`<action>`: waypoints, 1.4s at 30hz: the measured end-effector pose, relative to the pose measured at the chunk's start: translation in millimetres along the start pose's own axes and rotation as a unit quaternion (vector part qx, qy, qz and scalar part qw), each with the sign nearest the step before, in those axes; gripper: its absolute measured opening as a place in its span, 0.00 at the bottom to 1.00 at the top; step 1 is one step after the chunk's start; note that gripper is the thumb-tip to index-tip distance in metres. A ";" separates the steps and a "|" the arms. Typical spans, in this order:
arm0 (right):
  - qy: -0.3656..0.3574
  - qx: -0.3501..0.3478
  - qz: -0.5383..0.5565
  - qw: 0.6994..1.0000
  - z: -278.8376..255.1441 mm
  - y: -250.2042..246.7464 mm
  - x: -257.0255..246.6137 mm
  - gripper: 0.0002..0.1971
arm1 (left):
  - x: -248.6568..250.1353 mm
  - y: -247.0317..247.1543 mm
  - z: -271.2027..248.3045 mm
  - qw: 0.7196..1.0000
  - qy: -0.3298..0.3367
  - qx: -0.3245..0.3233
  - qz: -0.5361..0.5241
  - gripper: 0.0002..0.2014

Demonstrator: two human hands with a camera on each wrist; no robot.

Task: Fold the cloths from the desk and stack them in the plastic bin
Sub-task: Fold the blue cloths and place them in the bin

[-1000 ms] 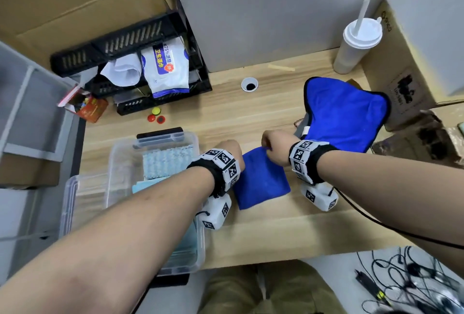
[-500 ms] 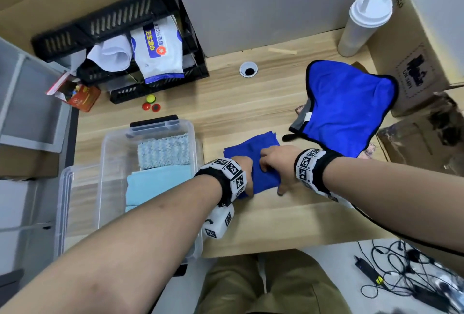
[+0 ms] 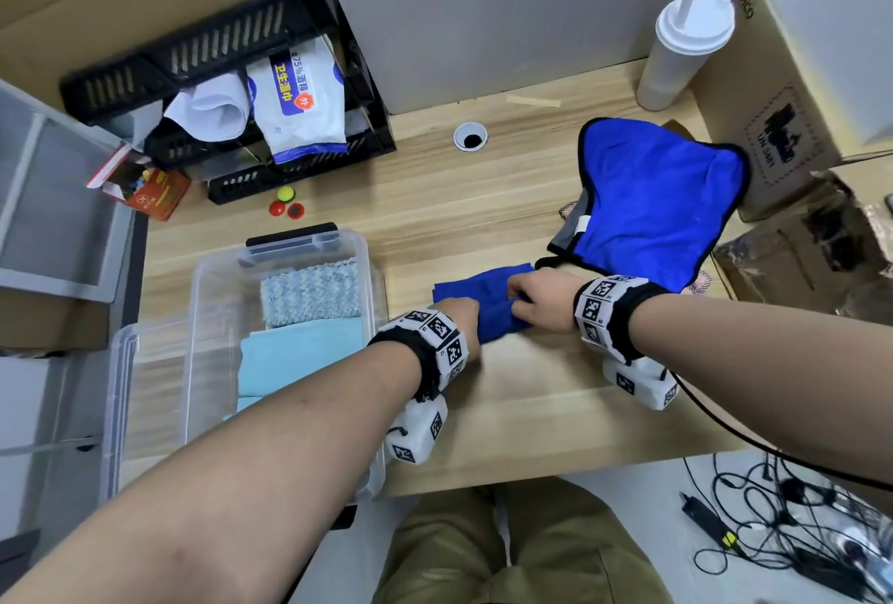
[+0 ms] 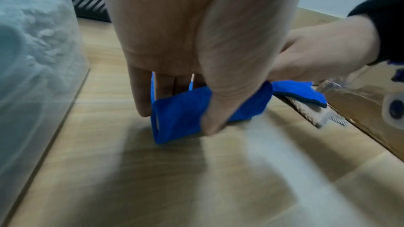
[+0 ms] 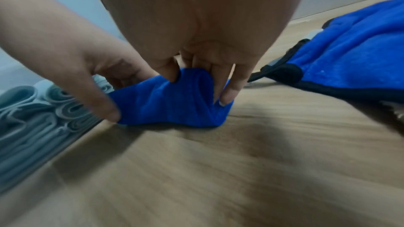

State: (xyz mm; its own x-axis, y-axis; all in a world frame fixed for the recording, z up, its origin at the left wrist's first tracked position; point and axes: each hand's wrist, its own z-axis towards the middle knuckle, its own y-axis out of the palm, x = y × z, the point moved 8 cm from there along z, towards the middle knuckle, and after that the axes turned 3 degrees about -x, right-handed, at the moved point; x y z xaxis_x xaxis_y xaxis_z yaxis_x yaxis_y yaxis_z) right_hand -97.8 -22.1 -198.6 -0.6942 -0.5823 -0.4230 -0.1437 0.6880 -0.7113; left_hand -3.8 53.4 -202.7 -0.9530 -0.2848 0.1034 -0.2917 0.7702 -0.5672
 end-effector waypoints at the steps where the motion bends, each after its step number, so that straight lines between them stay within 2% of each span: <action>1: 0.011 -0.004 0.010 1.000 1.5 0.9 3.6 0.06 | -1.5 -3.4 1.8 1.000 -0.003 0.008 -0.019 0.07; 2: 0.026 -0.003 0.020 0.999 3.2 1.6 8.5 0.07 | -3.8 -5.6 6.3 0.999 -0.010 0.012 -0.038 0.06; 7: 0.090 0.027 0.059 0.994 8.9 2.9 29.0 0.13 | -17.7 -24.1 20.7 0.992 -0.045 0.064 -0.095 0.16; 11: 0.099 0.048 0.070 0.992 11.9 0.3 31.5 0.13 | -28.5 -30.5 31.1 0.988 -0.076 0.080 -0.113 0.11; 12: 0.102 0.045 0.058 0.992 12.7 -1.1 30.8 0.12 | -30.4 -30.2 32.4 0.985 -0.085 0.078 -0.124 0.09; 14: 0.112 0.026 0.025 0.993 16.5 -0.5 28.7 0.07 | -33.5 -30.5 36.9 0.982 -0.094 0.088 -0.141 0.14; 16: 0.130 0.000 -0.014 0.991 18.4 1.4 29.6 0.04 | -35.1 -34.3 41.1 0.980 -0.102 0.103 -0.139 0.12; 18: 0.129 0.003 -0.067 0.989 18.5 0.4 28.6 0.05 | -35.4 -36.1 42.9 0.981 -0.109 0.101 -0.123 0.09; 22: -0.001 0.185 -0.147 0.972 10.9 -24.2 4.0 0.12 | -34.4 -35.9 45.9 0.980 -0.103 0.108 -0.130 0.07; 24: -0.043 0.151 -0.121 0.980 11.8 -20.7 -4.2 0.20 | -32.7 -36.0 44.2 0.978 -0.104 0.118 -0.138 0.10; 27: -0.010 0.057 -0.112 0.992 17.9 -9.5 -2.4 0.28 | -33.1 -37.4 40.7 0.972 -0.116 0.126 -0.160 0.18; 29: 0.019 0.030 -0.116 0.993 19.7 -6.8 0.0 0.29 | -34.8 -37.4 40.5 0.967 -0.124 0.127 -0.182 0.23; 32: 0.062 -0.023 -0.130 0.989 18.4 -3.0 3.4 0.28 | -36.1 -30.6 42.5 0.961 -0.142 0.094 -0.219 0.31; 33: 0.074 -0.034 -0.129 0.988 16.8 -2.4 4.3 0.28 | -36.0 -27.9 43.9 0.957 -0.147 0.081 -0.237 0.31; 36: 0.096 -0.056 -0.125 0.986 13.9 0.6 3.9 0.23 | -33.9 -16.7 44.1 0.959 -0.150 0.021 -0.239 0.20; 39: 0.083 -0.075 -0.116 0.987 15.6 11.5 -1.8 0.17 | -29.1 -19.9 44.2 0.967 -0.110 0.045 -0.227 0.20; 42: 0.057 -0.079 -0.096 0.991 11.0 13.2 -9.2 0.13 | -23.2 -19.3 37.5 0.971 -0.092 0.011 -0.222 0.13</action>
State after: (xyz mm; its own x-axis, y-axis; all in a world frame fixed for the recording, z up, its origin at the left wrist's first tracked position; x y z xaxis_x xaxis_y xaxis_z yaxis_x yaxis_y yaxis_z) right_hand -85.6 -12.3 -210.2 -0.7175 -0.6624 -0.2154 -0.3834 0.6338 -0.6718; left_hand 27.0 23.8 -224.8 -0.7022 -0.6848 0.1951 -0.6667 0.5361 -0.5178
